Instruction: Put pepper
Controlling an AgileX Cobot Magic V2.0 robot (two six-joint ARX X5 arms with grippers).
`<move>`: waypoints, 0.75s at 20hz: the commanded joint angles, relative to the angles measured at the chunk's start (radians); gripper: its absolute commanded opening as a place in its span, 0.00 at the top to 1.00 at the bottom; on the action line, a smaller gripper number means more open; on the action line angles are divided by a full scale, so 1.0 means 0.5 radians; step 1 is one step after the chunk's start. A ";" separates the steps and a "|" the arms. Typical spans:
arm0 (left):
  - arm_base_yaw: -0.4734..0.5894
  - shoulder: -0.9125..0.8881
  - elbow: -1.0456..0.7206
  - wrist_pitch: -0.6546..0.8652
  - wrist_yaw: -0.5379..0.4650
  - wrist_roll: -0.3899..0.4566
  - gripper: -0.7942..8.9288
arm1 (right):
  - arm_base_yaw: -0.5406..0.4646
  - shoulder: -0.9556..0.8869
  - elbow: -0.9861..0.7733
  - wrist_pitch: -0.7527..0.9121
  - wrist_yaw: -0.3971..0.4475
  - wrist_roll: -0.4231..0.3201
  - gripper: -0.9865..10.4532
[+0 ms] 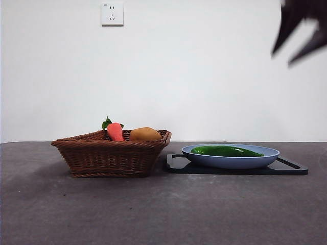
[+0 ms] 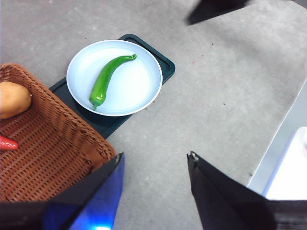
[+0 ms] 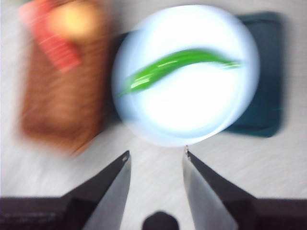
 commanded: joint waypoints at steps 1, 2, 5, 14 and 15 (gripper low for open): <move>-0.009 0.019 0.040 0.012 -0.002 0.045 0.68 | 0.108 -0.258 0.036 -0.130 0.009 -0.108 0.74; -0.009 0.019 0.039 0.014 -0.002 0.050 0.68 | 0.169 -0.371 0.036 -0.190 0.011 -0.134 0.74; -0.009 0.019 0.039 0.006 -0.001 0.050 0.68 | 0.351 -0.646 0.036 -0.417 0.172 -0.147 0.74; -0.009 0.019 0.039 -0.034 0.005 0.049 0.85 | 0.492 -0.857 0.035 -0.910 0.269 -0.338 0.91; -0.009 0.019 0.039 -0.034 0.005 0.049 0.91 | 0.492 -0.857 0.035 -0.906 0.268 -0.351 0.91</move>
